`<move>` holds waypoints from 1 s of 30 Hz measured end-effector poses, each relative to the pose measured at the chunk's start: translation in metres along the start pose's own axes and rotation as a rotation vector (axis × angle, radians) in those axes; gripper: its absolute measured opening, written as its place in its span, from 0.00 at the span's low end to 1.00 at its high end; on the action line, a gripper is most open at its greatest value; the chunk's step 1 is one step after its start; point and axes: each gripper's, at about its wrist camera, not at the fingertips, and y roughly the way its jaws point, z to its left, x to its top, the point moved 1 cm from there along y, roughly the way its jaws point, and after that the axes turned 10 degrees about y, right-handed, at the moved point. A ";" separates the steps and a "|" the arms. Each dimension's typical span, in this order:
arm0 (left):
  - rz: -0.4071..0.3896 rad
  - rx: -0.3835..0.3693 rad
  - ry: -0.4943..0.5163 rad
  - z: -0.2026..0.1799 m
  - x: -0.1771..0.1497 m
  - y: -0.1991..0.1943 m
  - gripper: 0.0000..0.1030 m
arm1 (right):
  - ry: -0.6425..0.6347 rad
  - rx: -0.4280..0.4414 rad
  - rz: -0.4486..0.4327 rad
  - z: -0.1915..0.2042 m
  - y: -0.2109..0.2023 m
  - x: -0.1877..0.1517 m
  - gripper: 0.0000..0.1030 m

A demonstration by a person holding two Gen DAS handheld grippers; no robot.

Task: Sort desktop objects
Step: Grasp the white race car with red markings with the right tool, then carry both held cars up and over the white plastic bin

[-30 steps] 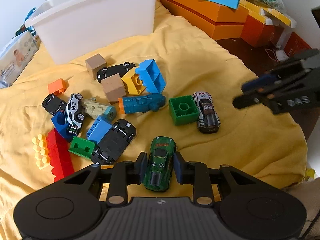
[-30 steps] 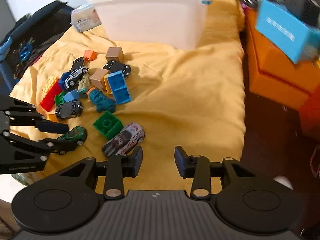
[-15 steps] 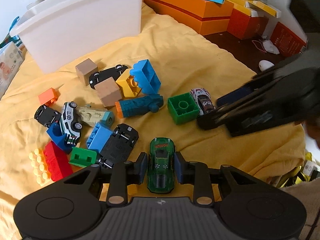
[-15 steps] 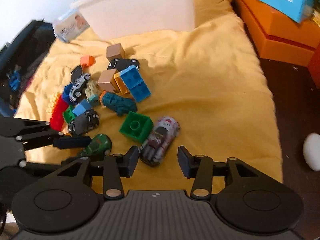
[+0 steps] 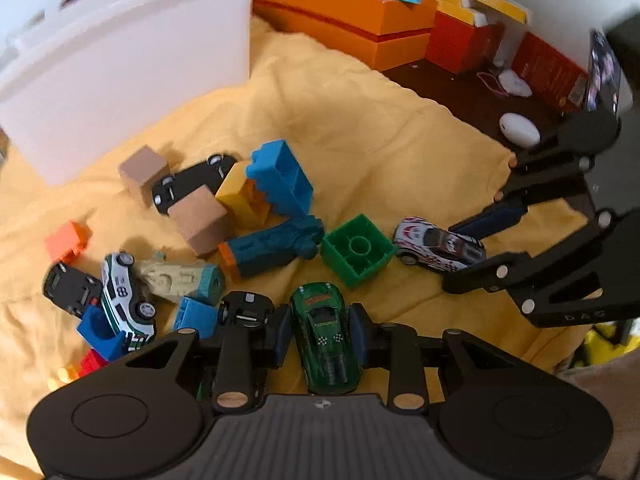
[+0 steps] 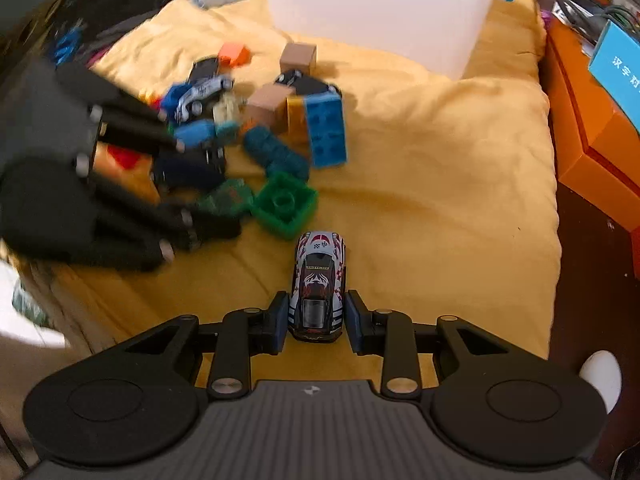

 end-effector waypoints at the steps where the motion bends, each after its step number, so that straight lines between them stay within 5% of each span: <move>1: 0.012 0.003 -0.025 0.003 0.002 -0.001 0.34 | -0.003 0.008 -0.001 -0.002 0.000 -0.002 0.32; 15: 0.032 0.289 -0.038 -0.039 0.000 0.001 0.33 | -0.014 -0.005 -0.057 -0.002 0.003 -0.005 0.33; 30: -0.034 0.283 -0.142 -0.033 -0.008 -0.023 0.32 | -0.032 0.020 -0.087 -0.003 -0.007 -0.003 0.32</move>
